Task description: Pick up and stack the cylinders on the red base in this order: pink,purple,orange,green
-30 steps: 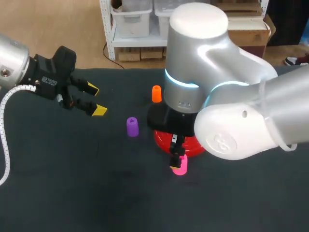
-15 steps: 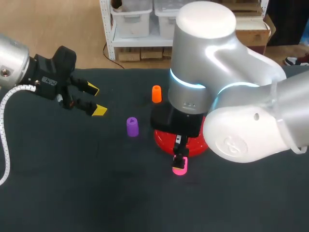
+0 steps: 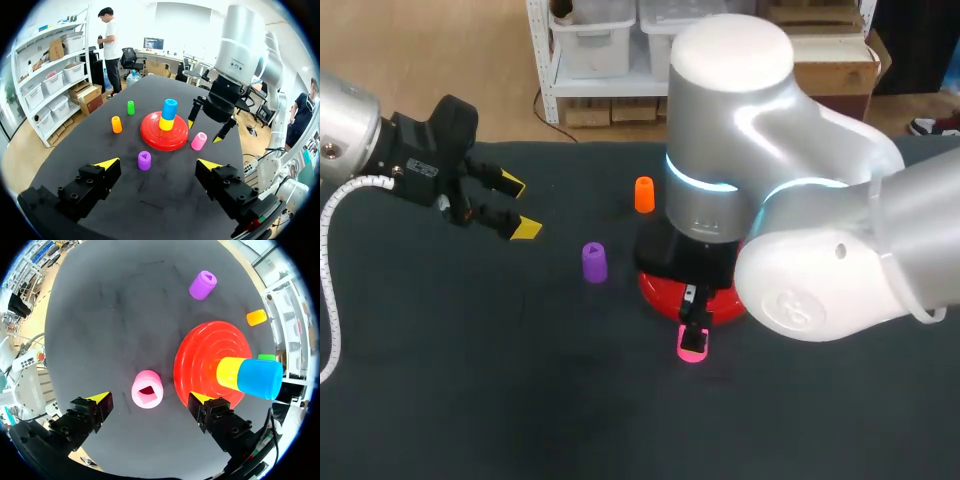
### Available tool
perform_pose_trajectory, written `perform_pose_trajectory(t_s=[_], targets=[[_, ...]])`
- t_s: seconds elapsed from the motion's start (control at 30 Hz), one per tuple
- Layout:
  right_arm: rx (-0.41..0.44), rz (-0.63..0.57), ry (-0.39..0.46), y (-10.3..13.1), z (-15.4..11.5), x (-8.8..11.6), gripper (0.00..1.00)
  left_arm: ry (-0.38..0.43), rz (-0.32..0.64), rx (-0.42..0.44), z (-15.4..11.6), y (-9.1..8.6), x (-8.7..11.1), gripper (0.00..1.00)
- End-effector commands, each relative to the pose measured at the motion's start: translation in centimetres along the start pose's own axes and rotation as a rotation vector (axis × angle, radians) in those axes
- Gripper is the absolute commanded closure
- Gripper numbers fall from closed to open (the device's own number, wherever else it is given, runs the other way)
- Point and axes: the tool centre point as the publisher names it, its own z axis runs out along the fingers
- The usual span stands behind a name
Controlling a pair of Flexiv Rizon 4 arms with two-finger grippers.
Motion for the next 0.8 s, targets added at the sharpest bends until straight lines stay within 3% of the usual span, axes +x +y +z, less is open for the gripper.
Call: perform_pose_trajectory(t_s=[0.03,0.17,0.27,0.4,0.53,0.57,0.6,0.8], targets=[[0.002,-0.001,0.006,-0.1,0.4,-0.5,0.00,0.000,0.001,0.000,0.1,0.0,0.1,0.00],[0.016,-0.006,0.012,0.1,0.8,-0.7,0.00,0.000,0.001,0.000,0.1,0.0,0.1,0.00],[0.015,-0.005,0.015,0.2,1.1,-0.6,0.27,0.000,0.001,0.000,0.1,0.0,0.1,0.00],[0.009,0.001,0.020,0.3,1.5,-0.3,0.40,0.000,0.001,0.000,0.1,0.0,0.1,0.00],[0.005,0.015,0.027,0.3,1.8,-0.1,0.70,0.000,0.001,0.000,0.1,0.0,0.1,0.00],[0.006,0.020,0.027,0.2,1.8,0.0,0.82,0.000,0.001,0.000,0.1,0.0,0.1,0.00],[0.005,0.025,0.021,0.1,1.7,0.0,1.00,0.000,0.001,0.000,0.1,0.0,0.1,0.00],[0.044,0.033,-0.002,-0.6,-0.7,-0.4,1.00,0.000,0.001,0.000,0.1,0.0,0.1,0.00]])
